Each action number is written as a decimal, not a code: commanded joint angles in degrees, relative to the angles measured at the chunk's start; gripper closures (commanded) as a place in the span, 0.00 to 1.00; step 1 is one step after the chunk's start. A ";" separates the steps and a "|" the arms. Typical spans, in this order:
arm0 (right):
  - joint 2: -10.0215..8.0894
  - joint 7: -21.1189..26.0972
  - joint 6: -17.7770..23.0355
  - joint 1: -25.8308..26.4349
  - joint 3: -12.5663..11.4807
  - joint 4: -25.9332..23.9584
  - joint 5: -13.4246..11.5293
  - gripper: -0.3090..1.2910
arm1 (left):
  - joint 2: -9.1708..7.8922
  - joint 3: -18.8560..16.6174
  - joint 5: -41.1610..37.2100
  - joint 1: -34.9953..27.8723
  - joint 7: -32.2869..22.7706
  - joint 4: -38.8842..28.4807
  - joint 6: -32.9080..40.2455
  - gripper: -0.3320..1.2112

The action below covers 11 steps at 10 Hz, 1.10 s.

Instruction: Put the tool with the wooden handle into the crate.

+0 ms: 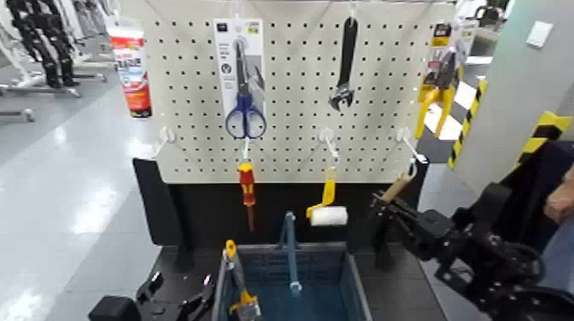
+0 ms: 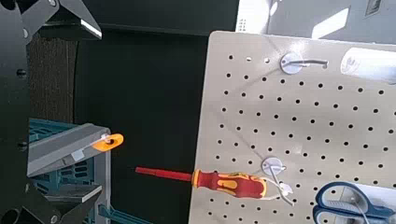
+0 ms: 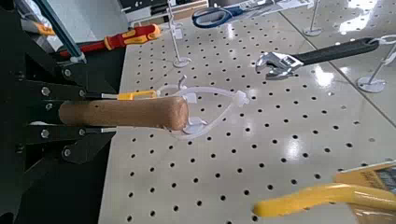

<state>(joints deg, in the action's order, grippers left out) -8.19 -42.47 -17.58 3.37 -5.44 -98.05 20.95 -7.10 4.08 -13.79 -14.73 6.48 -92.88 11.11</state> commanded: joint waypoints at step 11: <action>1.60 3.36 0.61 4.63 12.99 18.51 4.71 0.97 | 0.15 0.05 -0.10 -0.04 0.02 -0.02 0.14 0.31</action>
<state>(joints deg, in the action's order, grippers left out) -6.52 -39.10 -16.65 7.86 7.40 -79.56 25.77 -6.96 4.05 -13.89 -14.76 6.48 -92.90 11.25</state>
